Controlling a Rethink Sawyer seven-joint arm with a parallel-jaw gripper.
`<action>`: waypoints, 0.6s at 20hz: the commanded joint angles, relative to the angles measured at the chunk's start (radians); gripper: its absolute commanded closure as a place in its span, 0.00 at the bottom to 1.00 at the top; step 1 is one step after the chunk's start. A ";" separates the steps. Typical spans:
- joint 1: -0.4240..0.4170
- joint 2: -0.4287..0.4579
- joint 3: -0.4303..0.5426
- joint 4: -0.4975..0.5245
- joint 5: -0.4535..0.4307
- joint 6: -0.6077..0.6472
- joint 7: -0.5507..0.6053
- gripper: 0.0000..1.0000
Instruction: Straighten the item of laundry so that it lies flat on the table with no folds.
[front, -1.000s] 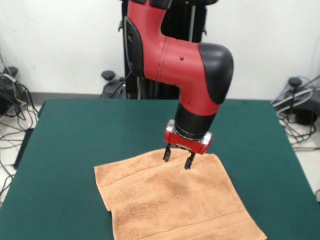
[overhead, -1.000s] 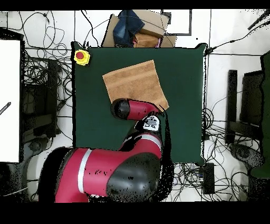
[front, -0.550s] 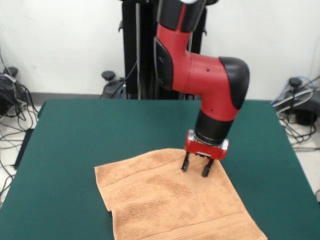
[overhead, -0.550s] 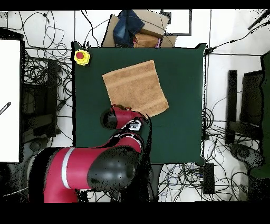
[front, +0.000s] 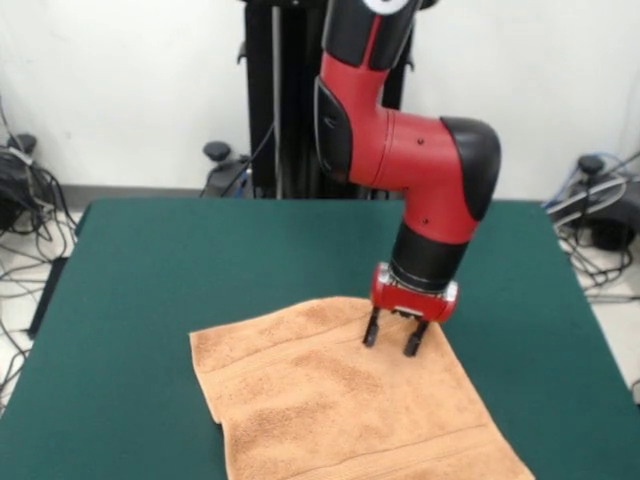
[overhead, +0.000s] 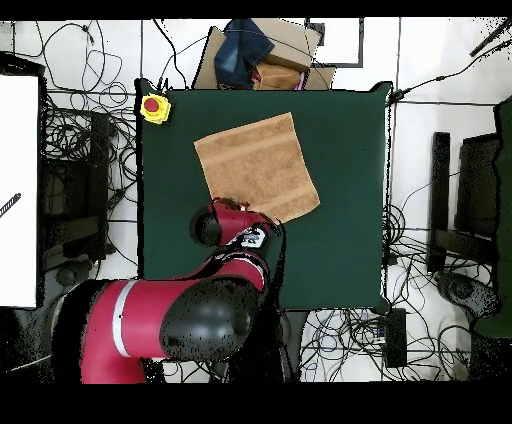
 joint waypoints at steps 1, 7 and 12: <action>-0.056 0.096 0.059 0.008 0.040 0.288 0.098 0.00; -0.125 -0.015 0.105 0.105 0.025 0.570 0.061 0.00; -0.174 0.007 0.141 0.092 0.011 0.652 0.040 0.00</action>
